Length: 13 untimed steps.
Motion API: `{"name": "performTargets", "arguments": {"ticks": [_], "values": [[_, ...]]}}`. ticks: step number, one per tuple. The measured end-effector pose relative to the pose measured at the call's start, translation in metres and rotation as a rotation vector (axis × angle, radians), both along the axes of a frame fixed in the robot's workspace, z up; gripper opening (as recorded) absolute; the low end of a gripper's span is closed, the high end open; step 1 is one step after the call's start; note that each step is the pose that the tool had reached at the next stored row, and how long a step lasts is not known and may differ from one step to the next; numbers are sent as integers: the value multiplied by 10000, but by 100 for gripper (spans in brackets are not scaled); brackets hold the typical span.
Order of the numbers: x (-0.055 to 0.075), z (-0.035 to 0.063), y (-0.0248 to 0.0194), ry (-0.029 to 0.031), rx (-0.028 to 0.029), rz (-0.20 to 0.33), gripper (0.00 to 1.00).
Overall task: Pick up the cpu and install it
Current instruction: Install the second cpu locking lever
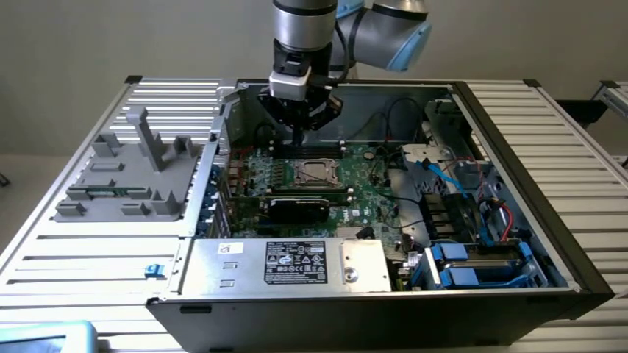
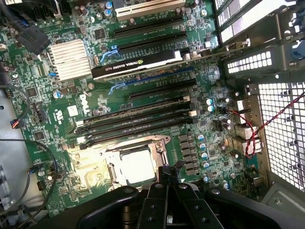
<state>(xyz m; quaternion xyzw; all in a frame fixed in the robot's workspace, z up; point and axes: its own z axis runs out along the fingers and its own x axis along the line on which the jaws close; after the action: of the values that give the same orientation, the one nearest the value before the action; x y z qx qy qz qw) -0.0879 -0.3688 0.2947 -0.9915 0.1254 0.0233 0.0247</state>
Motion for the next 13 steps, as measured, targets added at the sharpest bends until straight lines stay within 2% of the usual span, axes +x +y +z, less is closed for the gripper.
{"name": "performTargets", "arguments": {"ticks": [1, 2, 4, 7, 9, 11, 12, 13], "values": [[0, 0, 0, 41, -41, 1, 11], [-1, 0, 0, 82, -135, 0, 11], [0, -1, 0, 141, -415, -1, 11], [0, -1, 0, 148, -810, -4, 11], [0, -4, 0, 148, -979, -5, 11], [9, -9, -10, 149, -1002, -3, 11], [15, -11, -30, 148, -979, -5, 11], [19, -16, -54, 151, -909, -5, 11]]}}
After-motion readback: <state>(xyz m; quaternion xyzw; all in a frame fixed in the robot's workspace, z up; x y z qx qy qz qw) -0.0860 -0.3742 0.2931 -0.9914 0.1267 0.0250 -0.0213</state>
